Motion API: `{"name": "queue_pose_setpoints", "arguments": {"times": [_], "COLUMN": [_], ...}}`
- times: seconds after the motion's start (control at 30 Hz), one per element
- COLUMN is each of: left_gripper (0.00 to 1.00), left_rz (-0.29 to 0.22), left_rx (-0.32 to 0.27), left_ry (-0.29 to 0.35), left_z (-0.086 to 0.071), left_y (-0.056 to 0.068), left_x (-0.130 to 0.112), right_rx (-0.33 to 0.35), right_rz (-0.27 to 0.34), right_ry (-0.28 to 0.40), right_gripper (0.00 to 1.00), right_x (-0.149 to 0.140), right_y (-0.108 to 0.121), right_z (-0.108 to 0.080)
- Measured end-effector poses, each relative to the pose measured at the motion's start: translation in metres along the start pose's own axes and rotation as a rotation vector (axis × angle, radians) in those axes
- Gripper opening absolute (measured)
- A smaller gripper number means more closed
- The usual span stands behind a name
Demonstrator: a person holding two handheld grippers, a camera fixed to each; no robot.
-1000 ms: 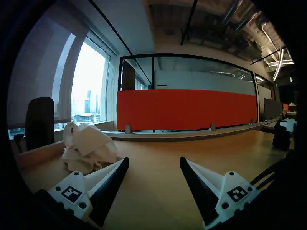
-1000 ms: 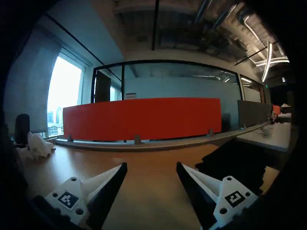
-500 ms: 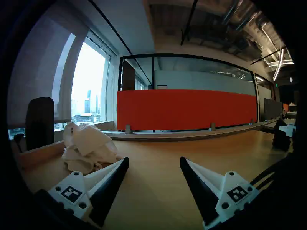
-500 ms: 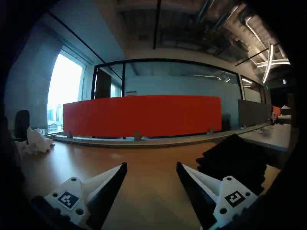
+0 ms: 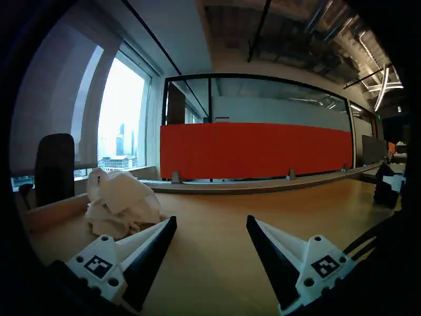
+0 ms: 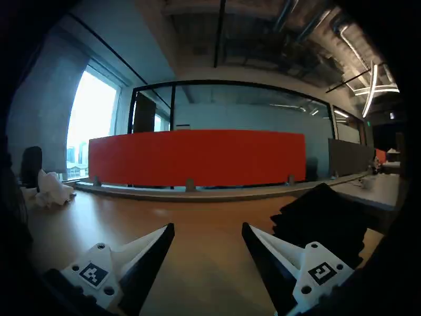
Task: Fold towel
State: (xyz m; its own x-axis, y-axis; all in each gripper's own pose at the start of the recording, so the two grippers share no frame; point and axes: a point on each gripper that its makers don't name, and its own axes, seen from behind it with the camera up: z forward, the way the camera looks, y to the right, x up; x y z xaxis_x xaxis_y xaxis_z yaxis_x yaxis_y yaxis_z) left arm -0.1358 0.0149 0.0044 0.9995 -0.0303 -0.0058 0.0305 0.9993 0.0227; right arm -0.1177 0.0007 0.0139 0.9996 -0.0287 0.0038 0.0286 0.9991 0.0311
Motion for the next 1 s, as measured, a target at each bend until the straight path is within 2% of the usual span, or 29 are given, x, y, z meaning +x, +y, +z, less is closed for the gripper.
{"name": "queue_pose_setpoints", "arguments": {"times": [1.0], "left_gripper": [0.99], "left_rz": [0.000], "left_rx": [0.000], "left_ry": [0.000], "left_z": [0.0004], "left_y": [-0.0003], "left_x": [0.0012], "right_rx": [-0.002], "right_rz": [-0.006], "right_ry": [-0.004], "right_gripper": [1.00], "right_x": [-0.0013], "right_y": [0.0018], "right_z": [0.0000]}}
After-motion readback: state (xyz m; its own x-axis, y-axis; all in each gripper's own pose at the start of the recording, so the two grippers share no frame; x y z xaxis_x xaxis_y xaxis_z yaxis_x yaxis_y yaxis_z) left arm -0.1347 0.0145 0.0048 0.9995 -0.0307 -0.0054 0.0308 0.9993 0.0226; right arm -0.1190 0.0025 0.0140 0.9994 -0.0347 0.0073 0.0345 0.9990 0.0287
